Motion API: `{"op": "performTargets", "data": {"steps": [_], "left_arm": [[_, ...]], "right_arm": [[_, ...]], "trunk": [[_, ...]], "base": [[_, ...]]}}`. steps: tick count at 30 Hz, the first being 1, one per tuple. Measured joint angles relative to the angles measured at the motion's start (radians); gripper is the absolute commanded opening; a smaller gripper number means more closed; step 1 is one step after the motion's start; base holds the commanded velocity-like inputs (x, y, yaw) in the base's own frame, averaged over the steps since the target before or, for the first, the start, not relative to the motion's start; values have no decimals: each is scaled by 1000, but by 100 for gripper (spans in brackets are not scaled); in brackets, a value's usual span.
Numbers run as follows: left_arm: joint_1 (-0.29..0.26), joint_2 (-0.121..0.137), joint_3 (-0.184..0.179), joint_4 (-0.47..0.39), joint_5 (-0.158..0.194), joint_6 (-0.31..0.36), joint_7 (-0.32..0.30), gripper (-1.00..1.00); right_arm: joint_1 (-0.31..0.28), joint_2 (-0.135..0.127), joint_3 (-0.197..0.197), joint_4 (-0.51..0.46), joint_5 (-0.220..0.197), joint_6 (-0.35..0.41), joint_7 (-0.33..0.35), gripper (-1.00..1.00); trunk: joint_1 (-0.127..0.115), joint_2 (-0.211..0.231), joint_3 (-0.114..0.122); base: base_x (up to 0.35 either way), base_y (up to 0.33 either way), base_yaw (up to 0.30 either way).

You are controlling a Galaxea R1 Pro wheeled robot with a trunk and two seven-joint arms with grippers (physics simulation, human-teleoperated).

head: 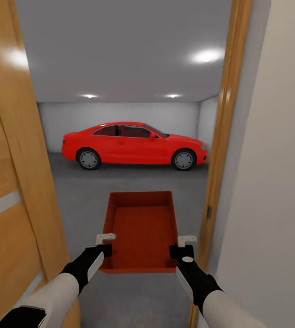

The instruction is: Move the two storage containers from the living room to the garage. In the garage, place one container on the floor and stack the other container on top of it (either order is fine).

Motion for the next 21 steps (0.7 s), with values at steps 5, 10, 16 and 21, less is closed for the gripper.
{"op": "performTargets", "data": {"steps": [5, 10, 16, 21], "left_arm": [[0, 0, 0, 0, 0, 0, 0, -100], [0, 0, 0, 0, 0, 0, 0, -100], [0, 0, 0, 0, 0, 0, 0, -100], [0, 0, 0, -1, 0, 0, 0, -100]], "right_arm": [[0, 0, 0, 0, 0, 0, 0, -100], [0, 0, 0, 0, 0, 0, 0, -100], [0, 0, 0, 0, 1, 0, 0, -100], [0, 0, -1, 0, 1, 0, 0, -100]], "trunk": [[0, 0, 0], [0, 0, 0], [0, 0, 0], [0, 0, 0]], "base": [[181, 184, -6], [159, 151, 0], [30, 27, 0], [2, 2, 0]]}}
